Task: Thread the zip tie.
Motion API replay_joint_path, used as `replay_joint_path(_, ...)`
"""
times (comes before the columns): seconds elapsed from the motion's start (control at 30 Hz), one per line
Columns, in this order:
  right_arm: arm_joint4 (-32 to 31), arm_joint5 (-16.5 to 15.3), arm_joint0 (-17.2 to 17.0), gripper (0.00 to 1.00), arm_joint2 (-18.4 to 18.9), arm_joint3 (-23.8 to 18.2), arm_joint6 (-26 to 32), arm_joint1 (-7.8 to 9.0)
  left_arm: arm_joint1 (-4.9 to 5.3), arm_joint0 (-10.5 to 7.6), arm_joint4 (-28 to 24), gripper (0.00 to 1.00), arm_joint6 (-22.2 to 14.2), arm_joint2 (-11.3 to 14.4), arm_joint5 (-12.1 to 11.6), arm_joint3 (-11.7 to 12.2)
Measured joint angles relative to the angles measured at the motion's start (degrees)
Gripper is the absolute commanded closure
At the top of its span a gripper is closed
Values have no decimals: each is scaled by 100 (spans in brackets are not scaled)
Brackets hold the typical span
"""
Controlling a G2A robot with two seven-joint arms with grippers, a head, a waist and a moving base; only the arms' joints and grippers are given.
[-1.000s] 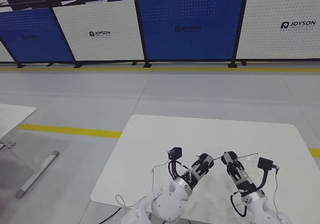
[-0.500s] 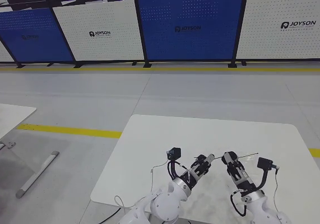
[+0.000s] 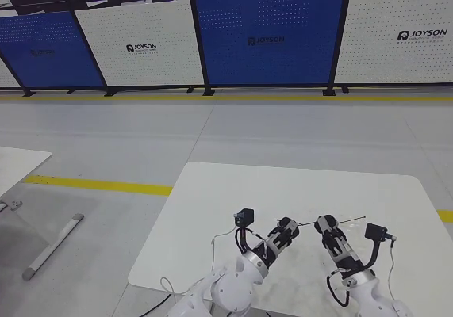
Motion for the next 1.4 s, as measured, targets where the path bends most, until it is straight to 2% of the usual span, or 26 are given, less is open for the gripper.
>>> replay_joint_path(0.33, -48, -12, -12, 100, -18, -40, 24, -3, -19, -21, 25, 100, -52, 78, -64, -20)
replay_joint_path(0.37, -53, -10, -12, 100, -18, -42, 26, -3, -20, -23, 23, 96, -53, 77, -65, -23)
replay_joint_path(0.4, -57, -6, -13, 100, -19, -44, 26, -3, -21, -26, 19, 61, -53, 72, -64, -24)
replay_joint_path(0.43, -60, -3, -14, 100, -18, -45, 23, -4, -22, -28, 17, 53, -53, 68, -60, -23)
replay_joint_path(0.47, -62, 1, -16, 100, -17, -46, 19, -4, -22, -30, 20, 50, -59, 66, -52, -19)
replay_joint_path(0.6, -83, 30, -23, 100, -5, -46, 13, -4, -22, -22, 6, 54, -35, 28, -47, -24)
replay_joint_path(0.83, -98, 46, -25, 100, 1, -52, 36, -5, -12, 10, -12, 82, 18, -78, -74, -54)
replay_joint_path(1.0, -85, 59, -18, 100, 1, -55, 38, -8, -11, 25, 39, 88, -1, -69, -63, -64)
replay_joint_path(1.07, -71, 72, -13, 100, 1, -55, 32, -10, -14, 23, 52, 100, -8, -57, -62, -58)
replay_joint_path(1.4, -58, 66, -4, 100, 2, -31, 29, -16, -19, 21, 102, 100, -31, -52, -64, -27)
